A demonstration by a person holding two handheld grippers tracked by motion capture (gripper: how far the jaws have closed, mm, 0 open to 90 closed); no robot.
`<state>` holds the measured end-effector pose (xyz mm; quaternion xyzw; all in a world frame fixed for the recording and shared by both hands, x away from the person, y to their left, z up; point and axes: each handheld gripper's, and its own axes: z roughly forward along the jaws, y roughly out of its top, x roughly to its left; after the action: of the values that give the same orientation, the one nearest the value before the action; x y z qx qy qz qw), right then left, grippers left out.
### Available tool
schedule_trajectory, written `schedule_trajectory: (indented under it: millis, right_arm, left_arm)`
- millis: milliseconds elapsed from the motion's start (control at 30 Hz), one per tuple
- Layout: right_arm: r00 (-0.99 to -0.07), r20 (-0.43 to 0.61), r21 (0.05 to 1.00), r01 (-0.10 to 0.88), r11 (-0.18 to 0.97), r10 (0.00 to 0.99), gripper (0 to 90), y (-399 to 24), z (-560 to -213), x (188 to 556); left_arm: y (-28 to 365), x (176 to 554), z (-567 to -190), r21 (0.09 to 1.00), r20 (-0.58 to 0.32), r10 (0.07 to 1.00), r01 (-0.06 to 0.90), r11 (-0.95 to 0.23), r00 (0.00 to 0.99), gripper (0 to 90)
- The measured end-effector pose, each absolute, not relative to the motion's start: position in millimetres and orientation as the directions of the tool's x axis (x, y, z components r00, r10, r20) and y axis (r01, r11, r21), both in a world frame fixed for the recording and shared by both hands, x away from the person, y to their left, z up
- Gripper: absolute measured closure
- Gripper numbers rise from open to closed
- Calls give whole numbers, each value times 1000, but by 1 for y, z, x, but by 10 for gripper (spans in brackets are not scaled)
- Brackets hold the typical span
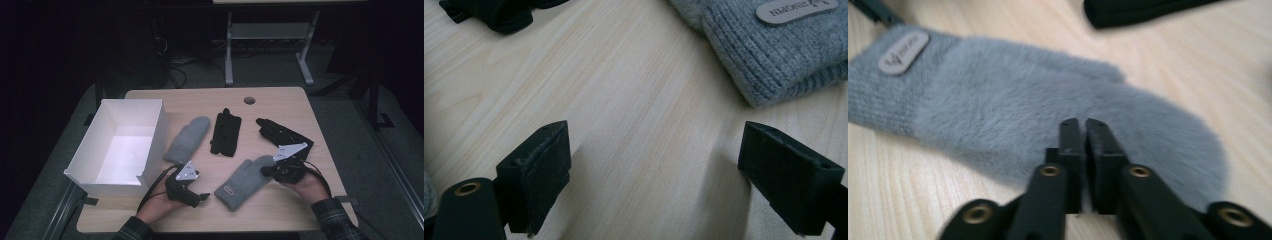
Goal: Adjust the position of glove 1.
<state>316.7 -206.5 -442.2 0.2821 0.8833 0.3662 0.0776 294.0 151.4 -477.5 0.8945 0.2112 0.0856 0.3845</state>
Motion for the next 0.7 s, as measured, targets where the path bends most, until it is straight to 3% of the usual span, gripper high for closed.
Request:
schedule_trajectory:
  millis: [100, 133, 200, 400, 700]
  right_arm:
    - [-802, 67, 715, 454, 532, 594, 666, -216, -438, 312]
    - [-802, 67, 715, 454, 532, 594, 666, -216, -438, 312]
    - [-780, 50, 739, 449, 502, 624, 507, -229, -439, 306]
    - [-692, 35, 747, 497, 441, 721, 300, -256, -453, 298]
    - [-639, 42, 725, 549, 417, 768, 186, -272, -475, 290]
  left_arm:
    - [151, 294, -478, 725, -14, 445, 315, -613, 896, 129]
    - [151, 294, -478, 725, -14, 445, 315, -613, 896, 130]
    - [151, 294, -478, 724, -14, 445, 316, -613, 896, 129]
    - [151, 294, -478, 724, -13, 448, 317, -612, 894, 129]
    - [146, 298, -474, 698, -1, 469, 337, -632, 883, 132]
